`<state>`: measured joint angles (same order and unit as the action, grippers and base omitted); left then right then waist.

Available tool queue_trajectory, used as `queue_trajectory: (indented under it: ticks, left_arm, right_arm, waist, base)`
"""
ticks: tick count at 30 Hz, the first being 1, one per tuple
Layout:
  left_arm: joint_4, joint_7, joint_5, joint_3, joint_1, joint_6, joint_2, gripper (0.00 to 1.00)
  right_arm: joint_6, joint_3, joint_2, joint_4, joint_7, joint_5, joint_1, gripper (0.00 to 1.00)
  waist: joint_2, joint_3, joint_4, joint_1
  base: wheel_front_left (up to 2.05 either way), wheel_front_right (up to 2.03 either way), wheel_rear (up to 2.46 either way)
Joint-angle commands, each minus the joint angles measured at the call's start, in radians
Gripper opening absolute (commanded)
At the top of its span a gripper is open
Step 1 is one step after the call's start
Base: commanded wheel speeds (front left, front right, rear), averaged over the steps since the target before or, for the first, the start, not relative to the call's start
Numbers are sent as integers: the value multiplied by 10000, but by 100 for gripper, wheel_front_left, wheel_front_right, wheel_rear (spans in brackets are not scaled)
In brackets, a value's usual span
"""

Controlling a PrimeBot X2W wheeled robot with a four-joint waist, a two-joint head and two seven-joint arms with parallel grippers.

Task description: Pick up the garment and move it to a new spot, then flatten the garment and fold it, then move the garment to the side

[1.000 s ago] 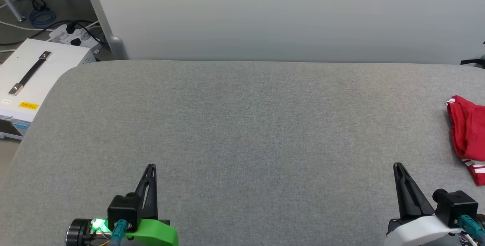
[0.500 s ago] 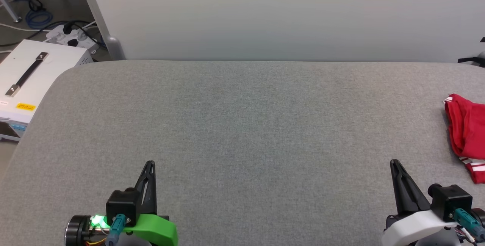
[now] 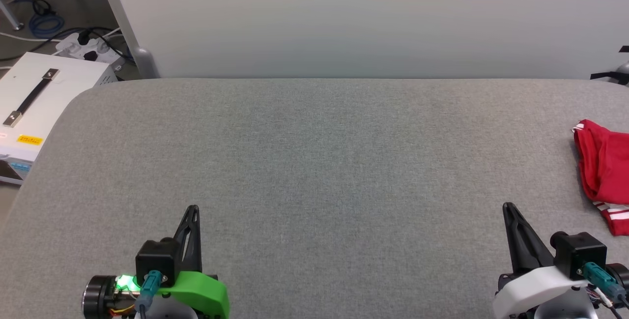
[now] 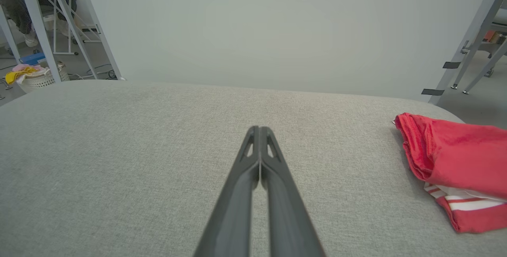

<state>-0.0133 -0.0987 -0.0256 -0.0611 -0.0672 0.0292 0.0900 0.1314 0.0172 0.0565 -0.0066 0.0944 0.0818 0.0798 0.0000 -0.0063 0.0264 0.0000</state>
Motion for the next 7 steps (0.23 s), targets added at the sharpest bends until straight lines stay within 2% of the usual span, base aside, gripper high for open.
queue_trajectory:
  ticks: [1,7]
  left_arm:
    - [46,62,97,58,228,-56,-63,0]
    - [58,187,119,132,288,-88,-108,0]
  right_arm:
    - [-5,-28,-22,17,-64,-128,-191,0]
    - [-5,-48,-27,24,-183,-221,-273,0]
  waist:
    - [0,2,-7,0]
    - [0,10,-42,0]
  base:
    - [0,0,0]
    - [0,0,0]
